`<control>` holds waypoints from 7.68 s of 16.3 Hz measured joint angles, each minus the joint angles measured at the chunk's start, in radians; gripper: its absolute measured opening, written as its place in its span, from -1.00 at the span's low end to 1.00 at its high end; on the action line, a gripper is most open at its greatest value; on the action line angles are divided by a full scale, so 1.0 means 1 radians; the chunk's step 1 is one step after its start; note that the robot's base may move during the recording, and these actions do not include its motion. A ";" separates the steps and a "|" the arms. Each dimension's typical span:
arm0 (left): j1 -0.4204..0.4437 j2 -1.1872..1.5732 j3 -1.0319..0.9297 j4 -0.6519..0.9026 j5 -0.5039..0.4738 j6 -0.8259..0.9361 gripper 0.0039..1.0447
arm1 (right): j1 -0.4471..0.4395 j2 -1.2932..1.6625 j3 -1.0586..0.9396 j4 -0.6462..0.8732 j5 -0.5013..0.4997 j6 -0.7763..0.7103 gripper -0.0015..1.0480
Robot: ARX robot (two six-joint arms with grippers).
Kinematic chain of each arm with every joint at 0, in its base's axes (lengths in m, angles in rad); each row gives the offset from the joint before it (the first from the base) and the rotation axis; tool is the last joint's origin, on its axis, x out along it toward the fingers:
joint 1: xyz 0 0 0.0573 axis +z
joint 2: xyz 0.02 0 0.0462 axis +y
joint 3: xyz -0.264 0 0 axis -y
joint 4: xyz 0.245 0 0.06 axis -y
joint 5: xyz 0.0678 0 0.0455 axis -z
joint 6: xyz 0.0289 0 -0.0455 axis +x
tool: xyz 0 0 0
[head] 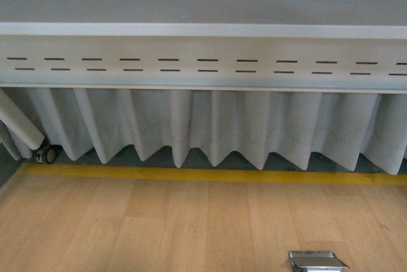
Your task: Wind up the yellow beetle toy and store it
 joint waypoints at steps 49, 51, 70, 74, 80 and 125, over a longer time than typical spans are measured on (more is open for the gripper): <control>0.000 0.000 0.000 0.000 0.000 0.000 0.88 | 0.000 0.000 0.000 -0.001 0.000 0.004 0.87; 0.000 0.000 0.000 0.000 0.000 0.000 0.88 | 0.000 0.000 0.000 -0.001 0.000 0.004 0.87; 0.000 0.000 0.000 0.000 0.000 0.000 0.88 | 0.000 0.000 0.000 0.000 0.000 0.004 0.87; 0.000 0.000 0.000 -0.001 0.000 0.000 0.88 | 0.000 0.000 0.000 -0.002 0.000 0.004 0.87; 0.000 0.000 0.000 0.000 0.000 0.000 0.88 | 0.000 0.000 0.000 0.000 0.000 0.004 0.87; 0.000 0.000 0.000 0.000 0.000 0.000 0.88 | 0.071 2.255 1.273 -0.417 -0.740 -1.545 0.87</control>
